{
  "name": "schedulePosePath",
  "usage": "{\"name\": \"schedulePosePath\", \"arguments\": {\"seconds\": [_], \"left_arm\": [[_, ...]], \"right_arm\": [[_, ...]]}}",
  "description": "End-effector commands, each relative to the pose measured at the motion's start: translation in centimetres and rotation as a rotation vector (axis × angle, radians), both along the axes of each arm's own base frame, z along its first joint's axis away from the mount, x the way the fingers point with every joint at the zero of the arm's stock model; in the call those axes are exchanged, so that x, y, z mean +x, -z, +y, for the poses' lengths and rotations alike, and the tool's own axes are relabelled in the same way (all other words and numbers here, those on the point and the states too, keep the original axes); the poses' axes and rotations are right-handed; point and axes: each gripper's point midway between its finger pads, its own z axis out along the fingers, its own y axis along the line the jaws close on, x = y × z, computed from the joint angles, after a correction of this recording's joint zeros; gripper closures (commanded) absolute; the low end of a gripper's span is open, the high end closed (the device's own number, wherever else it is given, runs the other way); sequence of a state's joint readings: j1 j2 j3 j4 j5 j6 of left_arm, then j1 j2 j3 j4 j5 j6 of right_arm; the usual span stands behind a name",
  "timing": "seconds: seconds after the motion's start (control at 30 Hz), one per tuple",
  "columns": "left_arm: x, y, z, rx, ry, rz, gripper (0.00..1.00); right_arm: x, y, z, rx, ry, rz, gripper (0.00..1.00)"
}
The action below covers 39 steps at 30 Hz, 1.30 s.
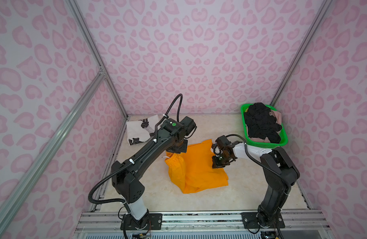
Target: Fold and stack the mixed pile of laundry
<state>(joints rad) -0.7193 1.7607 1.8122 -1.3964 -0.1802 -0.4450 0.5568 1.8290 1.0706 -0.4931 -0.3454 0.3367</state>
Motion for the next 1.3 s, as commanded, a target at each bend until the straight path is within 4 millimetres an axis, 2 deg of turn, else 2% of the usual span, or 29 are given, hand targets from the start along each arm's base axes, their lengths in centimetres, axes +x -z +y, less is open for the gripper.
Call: {"name": "schedulePosePath", "arguments": {"seconds": [0.0,0.27,0.33,0.4,0.43,0.53,0.57,0.6,0.67,0.77,0.87,0.93,1.03,1.17,1.27], "left_arm": [[0.2,0.7,-1.2,0.022,-0.009,0.018,0.98],[1.1,3.7,-6.1,-0.044,-0.019,0.073,0.97],[1.1,4.6,-7.9,-0.104,-0.016,0.101,0.93],[0.8,5.2,-9.6,-0.159,-0.008,0.121,0.84],[0.7,5.5,-10.2,-0.184,-0.009,0.132,0.76],[0.6,5.6,-11.8,-0.270,-0.016,0.134,0.45],[0.7,5.3,-12.2,-0.303,-0.021,0.121,0.30],[0.8,4.7,-12.5,-0.339,-0.023,0.105,0.22],[1.1,3.2,-13.1,-0.424,-0.029,0.068,0.17],[1.8,1.5,-12.2,-0.480,-0.057,0.019,0.18],[2.4,1.4,-9.1,-0.442,-0.112,-0.029,0.20],[2.4,2.5,-6.6,-0.413,-0.149,-0.039,0.23],[1.9,4.7,-4.0,-0.390,-0.170,-0.029,0.24],[0.7,7.5,-2.1,-0.343,-0.157,-0.004,0.25],[0.1,8.9,-1.6,-0.335,-0.170,0.004,0.25]], "right_arm": [[-1.2,1.8,-0.2,-0.030,0.027,0.049,0.87],[-2.2,1.0,1.3,0.020,0.032,0.036,0.88],[-2.1,0.7,1.3,0.032,0.045,0.026,0.88],[-2.0,0.5,1.1,0.030,0.057,0.018,0.88],[-2.0,0.4,0.9,0.030,0.062,0.014,0.88],[-1.6,-0.2,-0.2,0.006,0.108,-0.017,0.88],[-1.3,-0.4,-1.2,-0.046,0.129,-0.047,0.88],[-0.9,-0.8,-2.2,-0.098,0.140,-0.087,0.88],[-0.5,-2.0,-3.6,-0.149,0.160,-0.141,0.87],[0.1,-4.0,-4.8,-0.176,0.182,-0.200,0.87],[0.2,-6.1,-4.3,-0.147,0.145,-0.232,0.86],[0.1,-7.5,-2.5,-0.057,0.080,-0.231,0.80],[-0.1,-9.1,0.3,0.070,0.004,-0.202,0.71],[0.2,-9.9,3.1,0.189,-0.023,-0.164,0.64],[0.4,-9.6,4.8,0.225,-0.033,-0.142,0.62]]}}
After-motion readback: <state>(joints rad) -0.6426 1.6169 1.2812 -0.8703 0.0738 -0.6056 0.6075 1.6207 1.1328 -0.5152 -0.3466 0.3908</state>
